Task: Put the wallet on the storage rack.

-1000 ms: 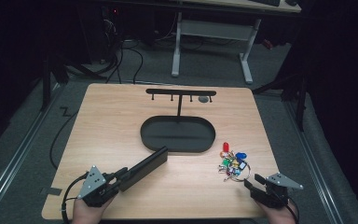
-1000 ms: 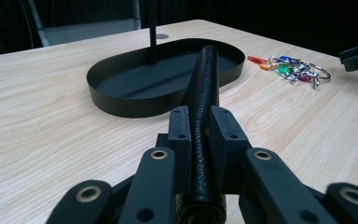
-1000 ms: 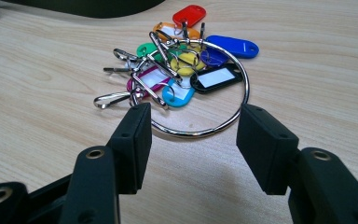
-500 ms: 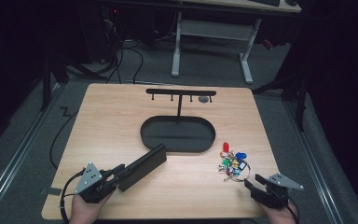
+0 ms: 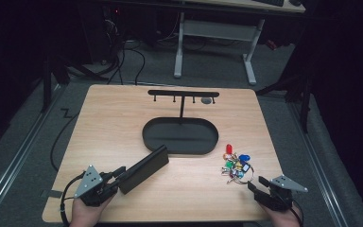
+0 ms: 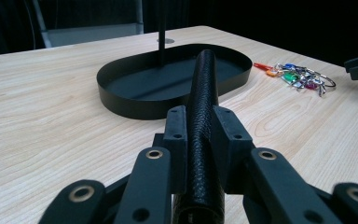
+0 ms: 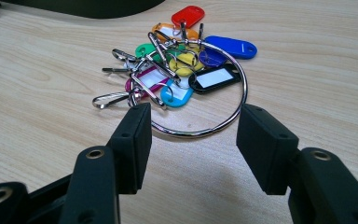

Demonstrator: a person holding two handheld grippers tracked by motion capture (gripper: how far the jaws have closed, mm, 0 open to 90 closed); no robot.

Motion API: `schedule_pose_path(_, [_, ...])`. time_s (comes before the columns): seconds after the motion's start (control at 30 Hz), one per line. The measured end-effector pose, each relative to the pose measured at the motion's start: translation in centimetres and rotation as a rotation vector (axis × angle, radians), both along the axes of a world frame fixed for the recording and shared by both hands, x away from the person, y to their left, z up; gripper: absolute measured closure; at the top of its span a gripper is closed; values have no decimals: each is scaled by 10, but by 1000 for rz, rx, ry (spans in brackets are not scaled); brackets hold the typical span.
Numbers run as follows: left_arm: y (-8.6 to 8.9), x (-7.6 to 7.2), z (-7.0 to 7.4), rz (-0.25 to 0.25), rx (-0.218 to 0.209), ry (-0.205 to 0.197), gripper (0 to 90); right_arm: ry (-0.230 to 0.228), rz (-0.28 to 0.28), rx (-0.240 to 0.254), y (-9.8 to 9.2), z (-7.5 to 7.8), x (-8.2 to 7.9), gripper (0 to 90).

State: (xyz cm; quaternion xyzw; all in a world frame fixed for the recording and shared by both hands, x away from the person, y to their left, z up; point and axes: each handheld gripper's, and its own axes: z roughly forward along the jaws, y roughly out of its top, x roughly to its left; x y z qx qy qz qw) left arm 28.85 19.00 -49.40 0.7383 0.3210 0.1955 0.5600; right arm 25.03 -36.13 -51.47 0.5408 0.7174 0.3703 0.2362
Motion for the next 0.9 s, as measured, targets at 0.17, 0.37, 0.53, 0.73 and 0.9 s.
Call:
schedule_pose_path(0.17, [1, -1, 0, -2, 2, -1, 754, -2, 1, 0, -1, 1, 0, 456])
schedule_pose_path(0.37, [1, -1, -2, -16, 13, 12, 694, -1, 1, 1, 0, 1, 0, 456])
schedule_pose_path(0.53, [-2, -1, -4, -29, 34, 26, 631, 0, 2, -2, 0, 0, 0, 456])
schedule_pose_path(0.73, [-5, -1, -5, -33, 68, 20, 597, -1, 4, -2, 0, 0, 0, 456])
schedule_pose_path(0.9, [-7, -1, -7, -36, 102, 24, 580, 0, 5, -2, 0, 0, 1, 456])
